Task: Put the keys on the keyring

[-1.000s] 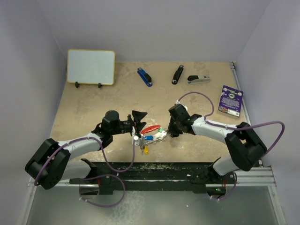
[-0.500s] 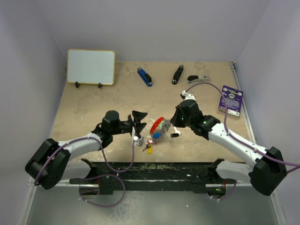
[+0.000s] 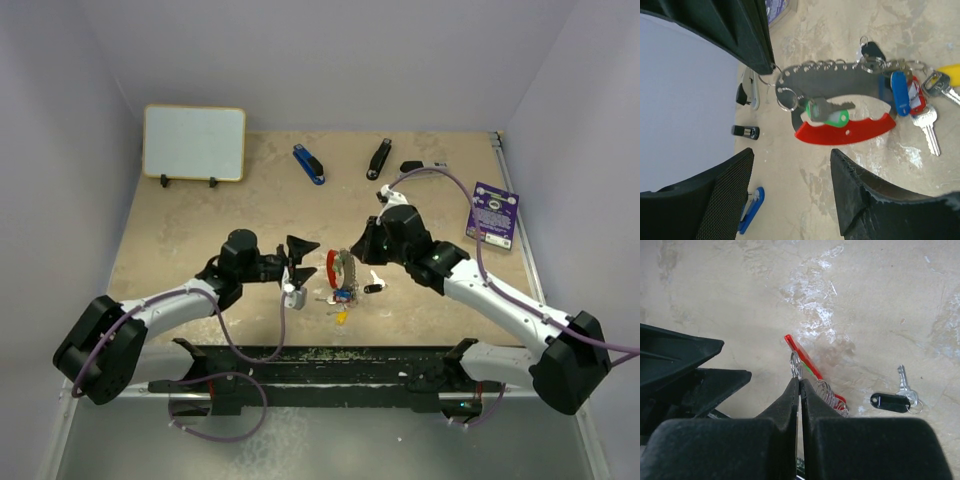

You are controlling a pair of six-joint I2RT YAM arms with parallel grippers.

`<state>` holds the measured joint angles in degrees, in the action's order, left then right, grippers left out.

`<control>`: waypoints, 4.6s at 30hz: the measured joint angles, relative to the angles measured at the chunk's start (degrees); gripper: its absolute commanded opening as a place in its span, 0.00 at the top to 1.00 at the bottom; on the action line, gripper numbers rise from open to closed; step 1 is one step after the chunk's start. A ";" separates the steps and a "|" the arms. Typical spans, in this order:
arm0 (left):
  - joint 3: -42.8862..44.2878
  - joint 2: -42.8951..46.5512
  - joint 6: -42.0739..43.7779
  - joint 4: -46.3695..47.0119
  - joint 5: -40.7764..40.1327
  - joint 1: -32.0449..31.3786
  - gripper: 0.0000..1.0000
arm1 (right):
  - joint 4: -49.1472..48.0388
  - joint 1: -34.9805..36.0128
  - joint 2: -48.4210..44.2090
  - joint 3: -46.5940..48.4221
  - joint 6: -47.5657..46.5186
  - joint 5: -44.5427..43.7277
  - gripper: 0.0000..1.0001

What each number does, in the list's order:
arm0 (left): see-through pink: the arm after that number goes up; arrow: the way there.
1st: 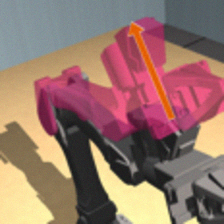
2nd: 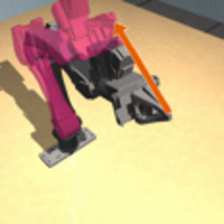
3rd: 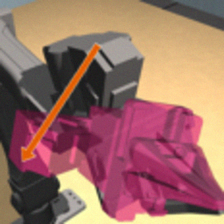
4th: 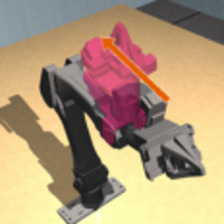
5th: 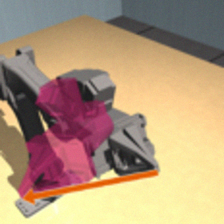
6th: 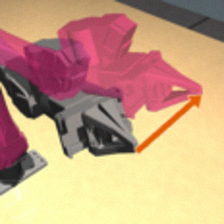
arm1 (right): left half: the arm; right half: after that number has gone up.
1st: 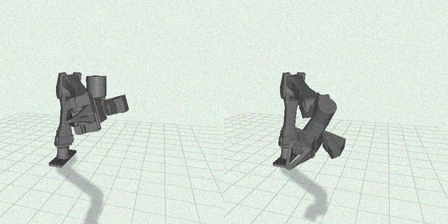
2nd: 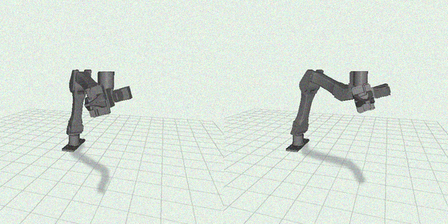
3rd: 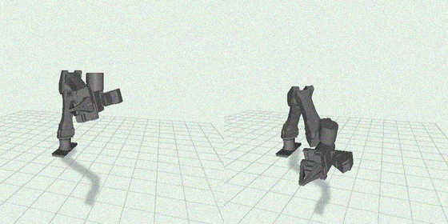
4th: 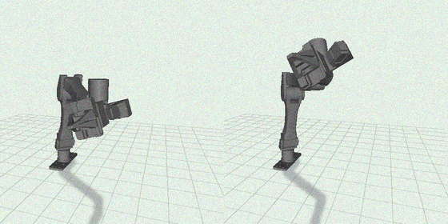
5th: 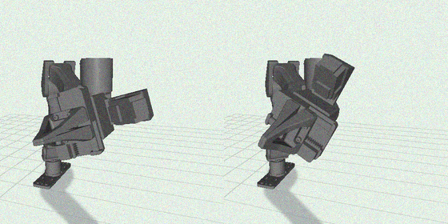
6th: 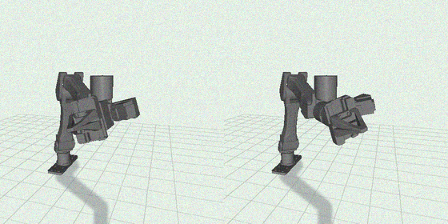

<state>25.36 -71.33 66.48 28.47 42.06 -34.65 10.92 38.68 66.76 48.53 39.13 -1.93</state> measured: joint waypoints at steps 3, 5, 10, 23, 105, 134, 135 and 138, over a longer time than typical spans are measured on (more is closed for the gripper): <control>3.39 0.00 -2.49 -3.28 1.75 0.00 0.31 | -0.92 0.44 0.35 0.04 0.79 0.61 1.00; 5.46 -0.02 -4.59 -3.91 2.32 0.00 0.30 | -1.57 0.79 0.33 0.09 0.61 1.81 1.00; 9.73 -0.35 -10.84 -5.42 2.84 0.00 0.30 | -3.52 1.20 0.22 0.09 -2.73 6.36 1.00; 14.67 -4.48 -12.55 -15.34 11.32 0.00 0.30 | -5.22 2.56 -1.79 0.09 -11.85 12.04 1.00; 20.15 -6.75 -37.62 -14.62 17.97 0.90 0.81 | -16.68 7.45 -10.71 -8.17 -20.31 10.23 1.00; 19.82 -6.75 -39.21 -14.32 20.44 1.20 0.82 | -18.97 7.56 -12.94 -10.64 -24.63 12.07 1.00; 19.82 -6.75 -39.06 -14.32 20.48 1.20 0.82 | -18.99 7.56 -12.94 -10.64 -24.63 12.09 1.00; 19.82 -6.75 -38.84 -14.32 20.63 1.20 0.81 | -18.97 7.56 -12.94 -10.62 -24.70 12.24 1.00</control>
<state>45.19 -78.08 27.64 14.15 62.70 -33.45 -8.05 46.24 53.82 37.91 14.44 10.31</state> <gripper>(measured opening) 0.182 0.004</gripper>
